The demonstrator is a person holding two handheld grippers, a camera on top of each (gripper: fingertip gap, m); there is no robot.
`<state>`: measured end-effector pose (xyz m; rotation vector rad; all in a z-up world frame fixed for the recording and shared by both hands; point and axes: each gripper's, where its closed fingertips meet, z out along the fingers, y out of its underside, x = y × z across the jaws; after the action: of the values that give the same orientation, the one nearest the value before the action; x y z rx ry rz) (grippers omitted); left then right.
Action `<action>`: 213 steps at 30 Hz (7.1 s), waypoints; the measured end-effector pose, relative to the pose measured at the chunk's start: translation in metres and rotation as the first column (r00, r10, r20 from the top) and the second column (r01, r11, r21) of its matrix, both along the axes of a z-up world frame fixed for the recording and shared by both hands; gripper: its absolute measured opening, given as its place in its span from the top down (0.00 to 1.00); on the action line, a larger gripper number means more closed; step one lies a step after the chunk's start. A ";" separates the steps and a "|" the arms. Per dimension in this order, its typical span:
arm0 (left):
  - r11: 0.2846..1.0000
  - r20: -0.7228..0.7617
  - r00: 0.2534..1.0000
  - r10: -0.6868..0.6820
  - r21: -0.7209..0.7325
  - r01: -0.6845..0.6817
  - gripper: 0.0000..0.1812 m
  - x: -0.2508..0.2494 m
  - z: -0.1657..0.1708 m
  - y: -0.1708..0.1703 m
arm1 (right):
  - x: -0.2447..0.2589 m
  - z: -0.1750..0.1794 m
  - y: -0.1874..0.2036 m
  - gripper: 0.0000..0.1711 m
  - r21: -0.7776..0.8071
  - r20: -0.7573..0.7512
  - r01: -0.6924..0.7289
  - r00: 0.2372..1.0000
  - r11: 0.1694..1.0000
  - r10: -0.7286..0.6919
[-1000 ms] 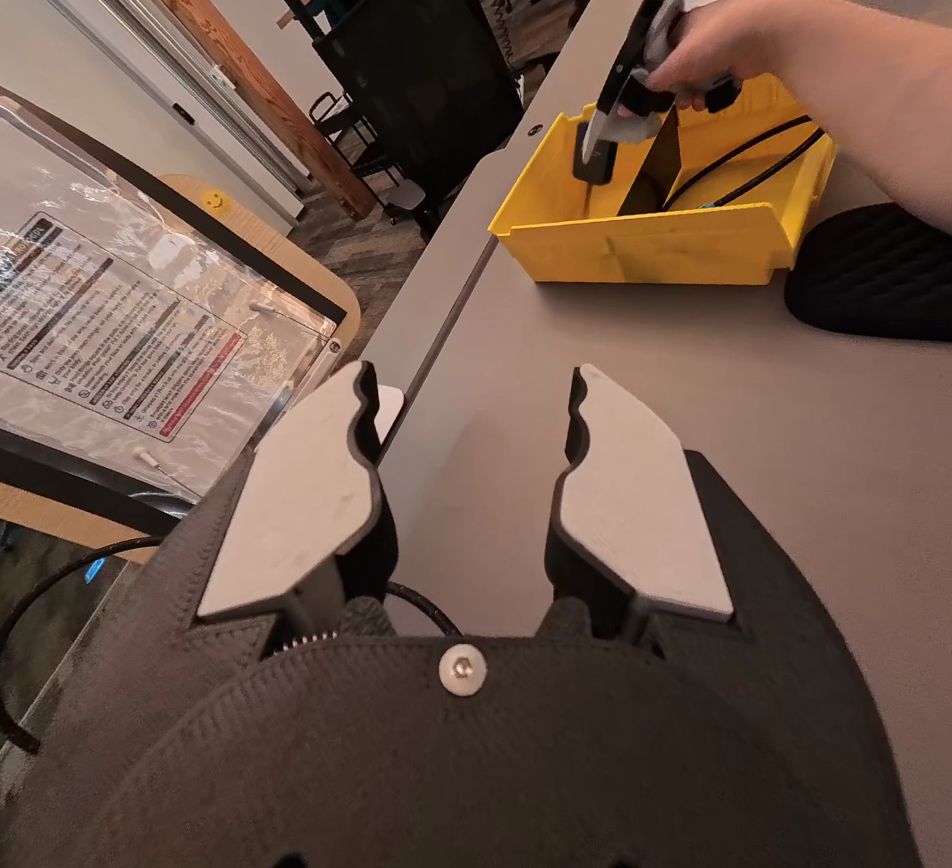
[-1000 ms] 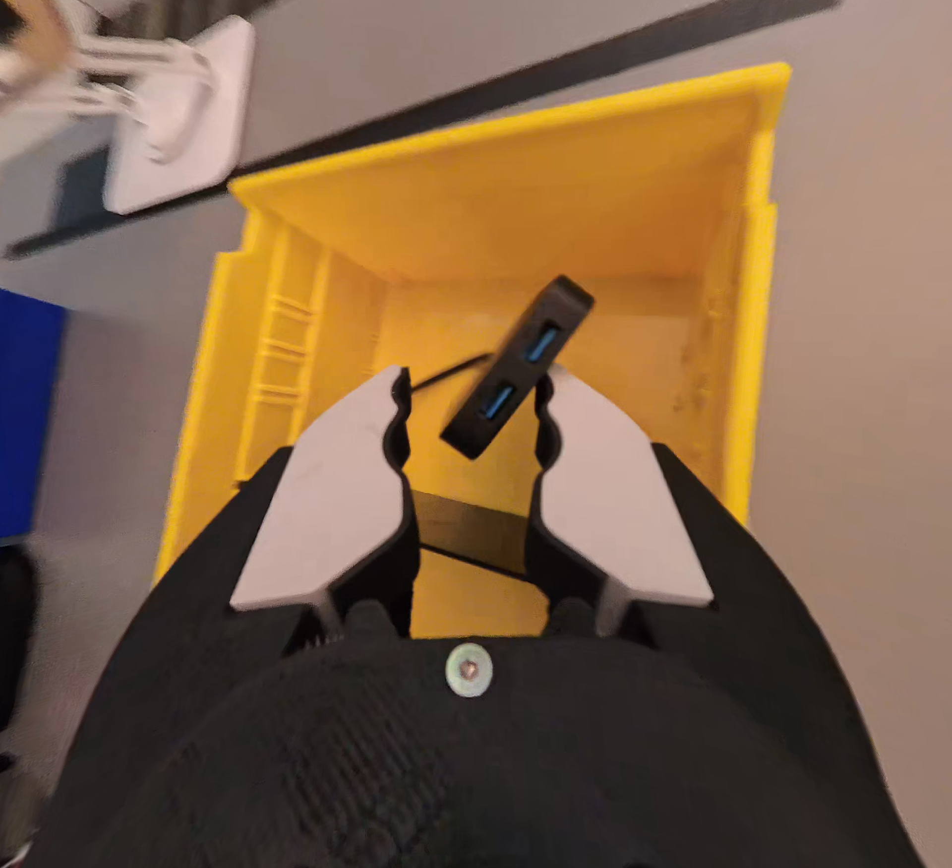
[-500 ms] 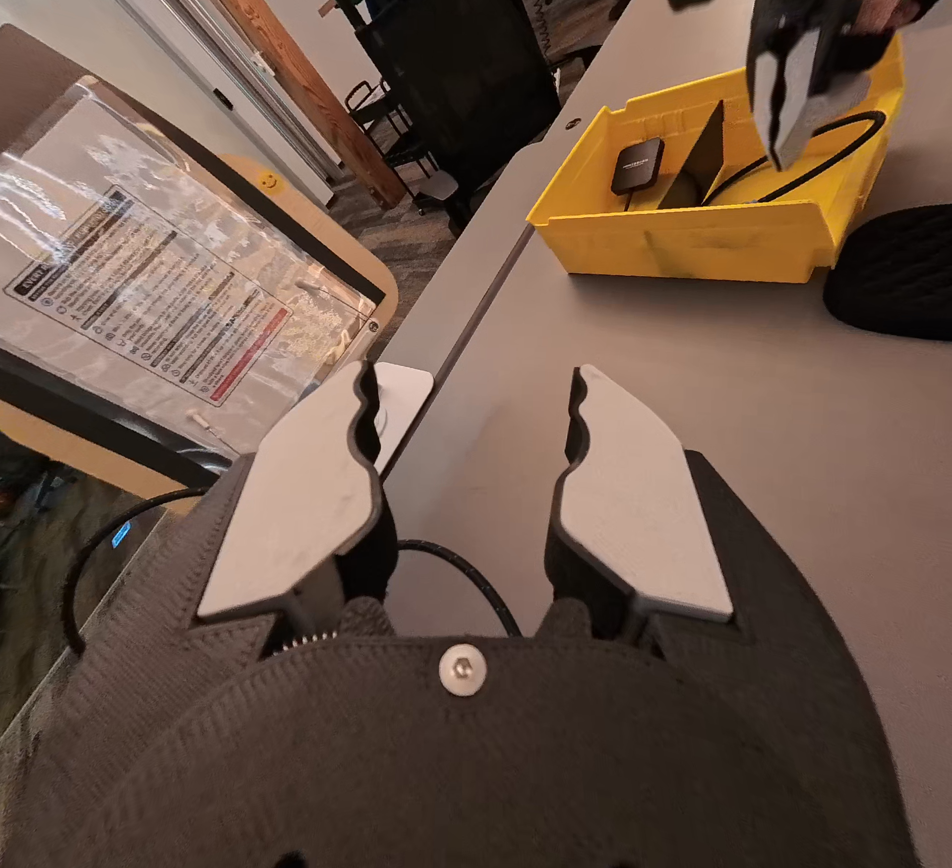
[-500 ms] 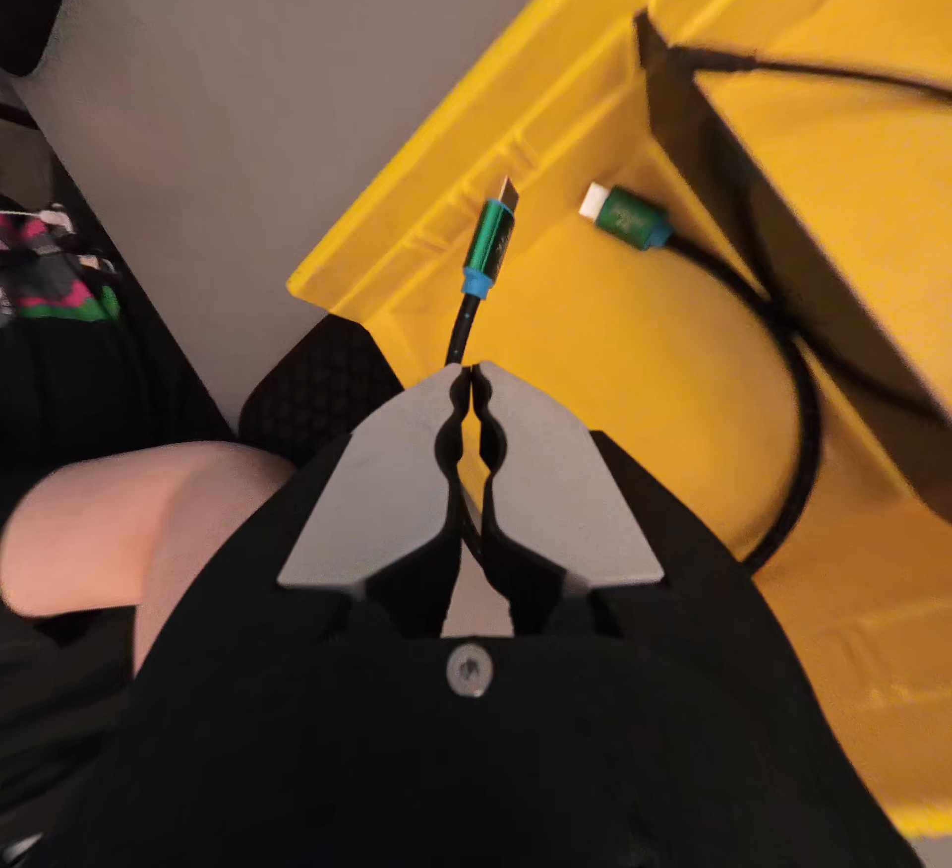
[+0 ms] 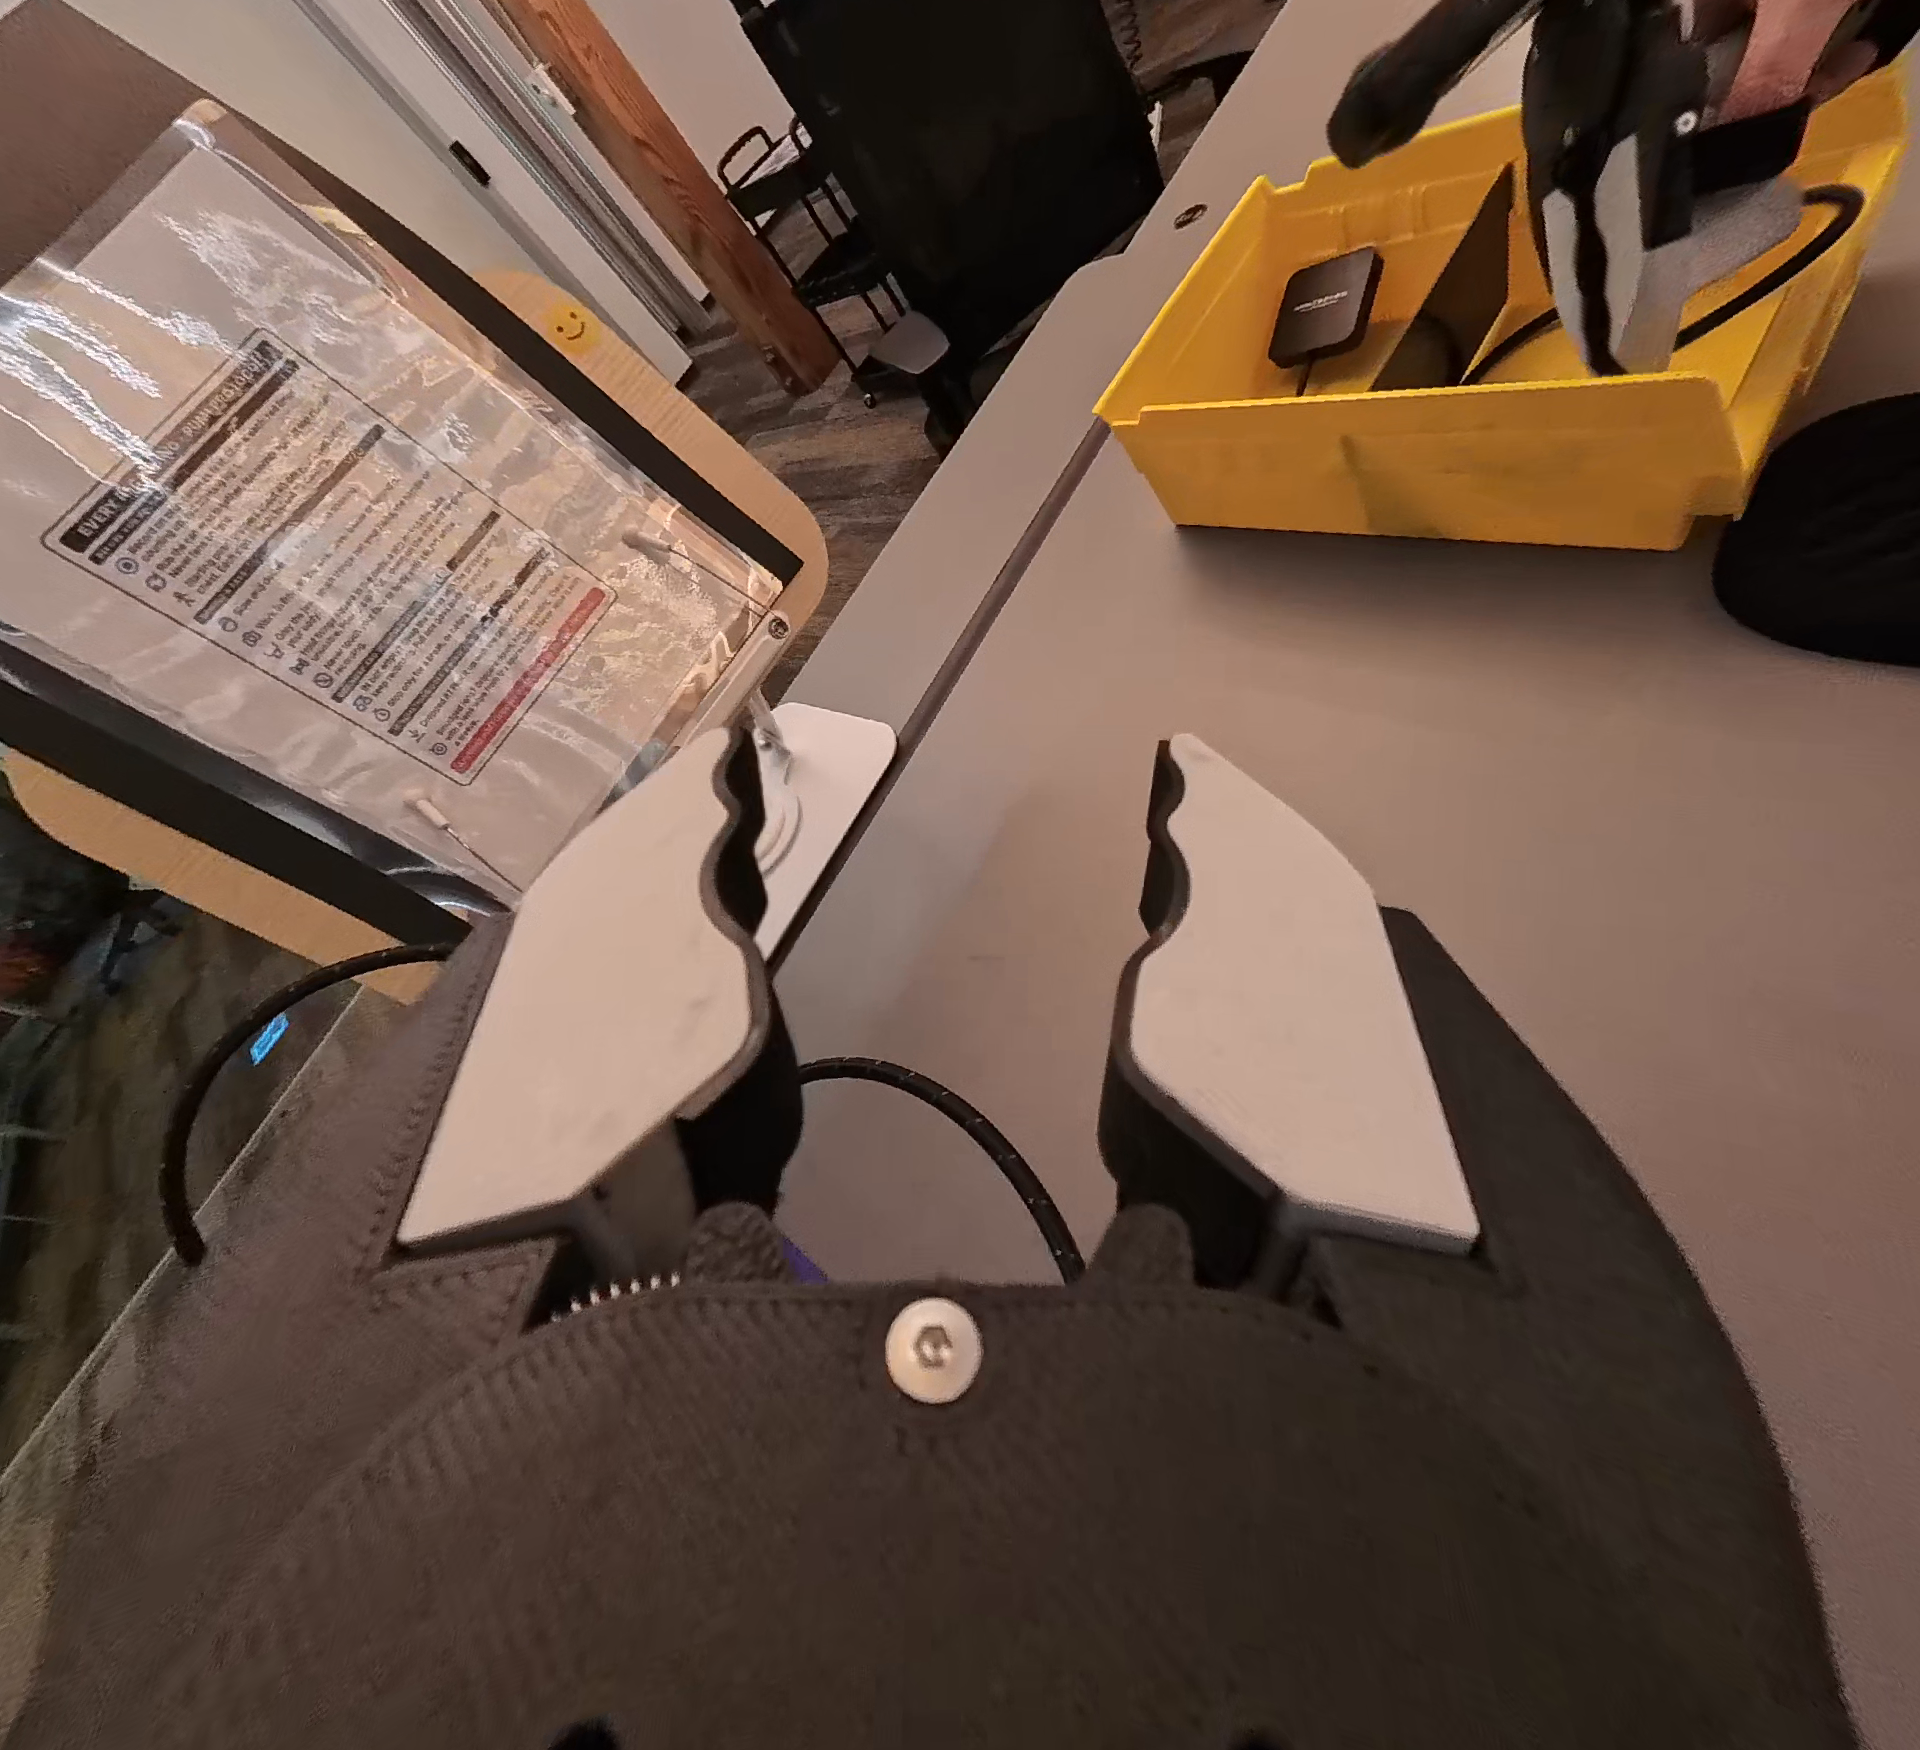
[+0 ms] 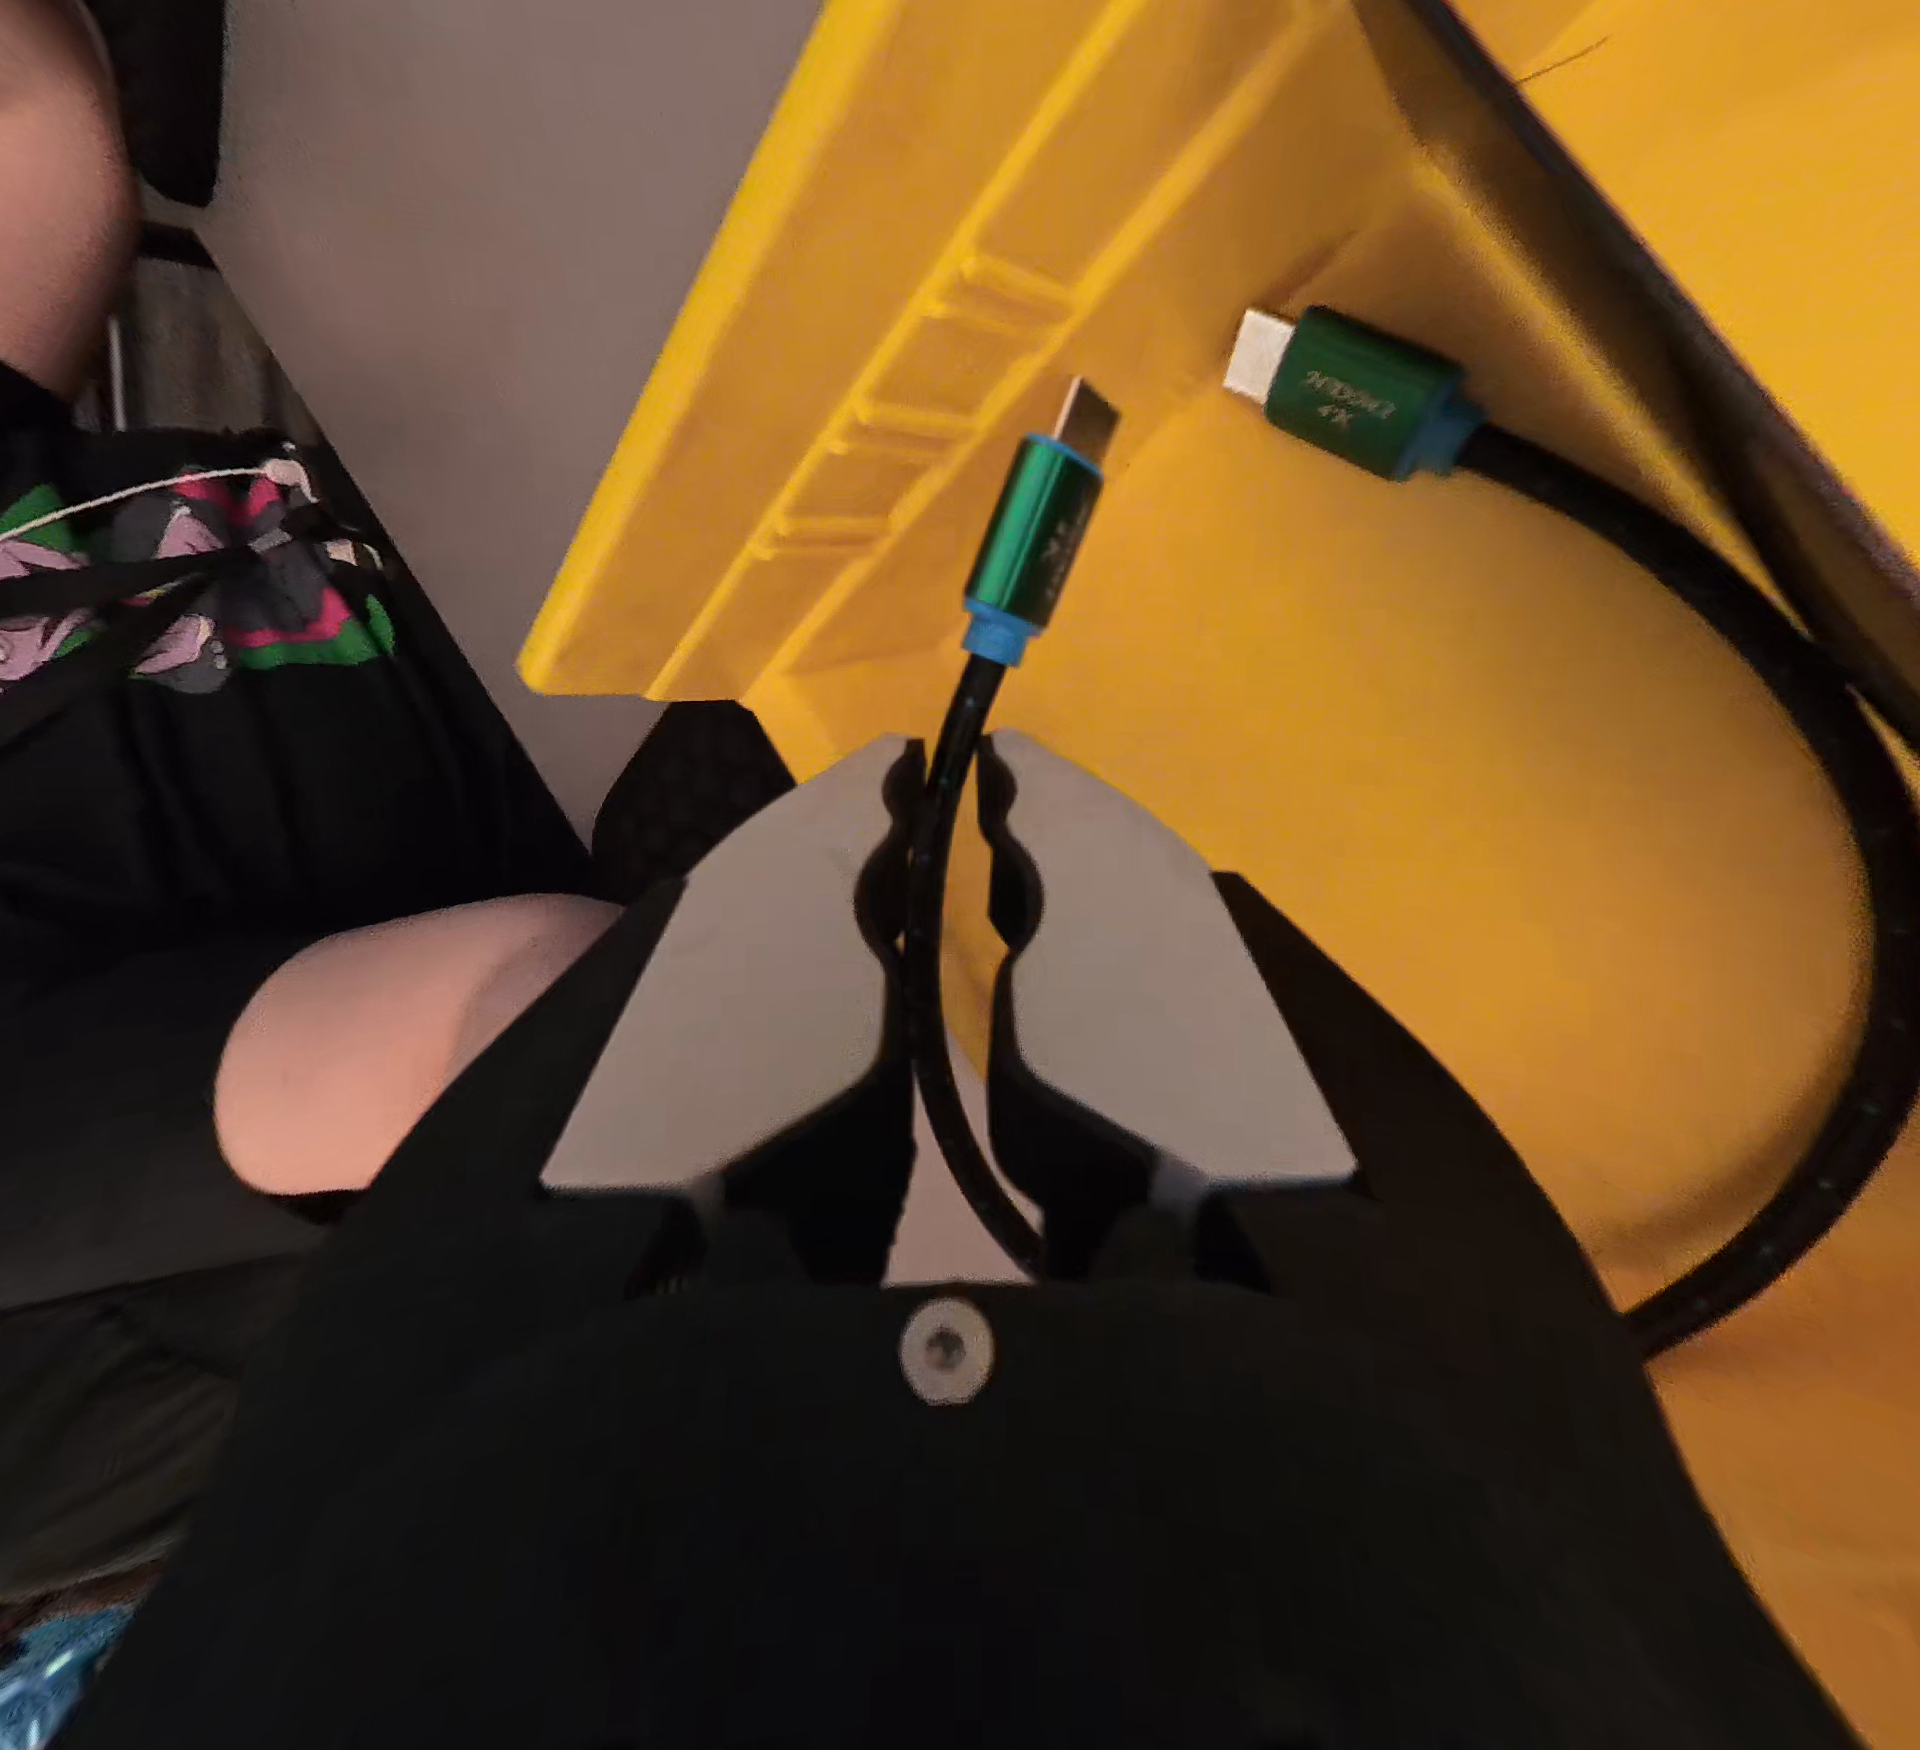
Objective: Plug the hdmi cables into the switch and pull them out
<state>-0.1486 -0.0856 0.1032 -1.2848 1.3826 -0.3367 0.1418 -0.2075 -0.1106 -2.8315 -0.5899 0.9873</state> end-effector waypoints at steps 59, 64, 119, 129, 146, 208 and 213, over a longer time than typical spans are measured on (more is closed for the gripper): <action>0.762 -0.455 0.738 0.497 -0.177 -0.623 0.49 -0.164 -0.171 0.210 | 0.038 0.217 0.096 0.64 0.992 -0.029 0.076 0.916 0.103 -0.401; 0.743 -0.513 0.627 0.587 0.032 -0.669 0.54 -0.166 -0.163 0.216 | 0.041 0.210 0.099 0.64 0.989 -0.003 0.064 0.910 0.135 -0.414; 0.908 -0.055 0.912 0.406 0.138 -0.396 0.89 -0.132 0.037 0.066 | -0.294 0.188 0.116 0.62 0.996 0.055 -0.077 0.922 0.041 0.383; 0.992 -0.115 0.989 -0.097 0.065 0.105 0.90 -0.044 0.032 -0.058 | -0.309 0.217 0.097 0.58 0.985 0.039 0.038 0.899 -0.168 0.437; 0.884 0.118 0.888 -0.444 -0.101 0.456 0.74 -0.006 0.018 -0.072 | -0.279 0.220 0.045 0.88 0.989 -0.007 0.113 0.673 -0.093 0.740; 0.672 -0.126 0.886 0.447 0.701 -0.239 0.88 0.020 -0.034 0.071 | -0.277 0.202 0.133 0.90 0.999 -0.029 0.028 0.999 0.046 0.018; 0.683 -0.139 0.896 0.422 0.698 -0.214 0.88 0.027 -0.039 0.067 | -0.270 0.201 0.132 0.98 0.999 0.010 -0.011 1.000 0.047 0.028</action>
<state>-0.1216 -0.0184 0.0637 -0.9436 1.3001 0.5928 -0.1282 -0.0750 0.0909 -1.4343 -0.8451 0.2407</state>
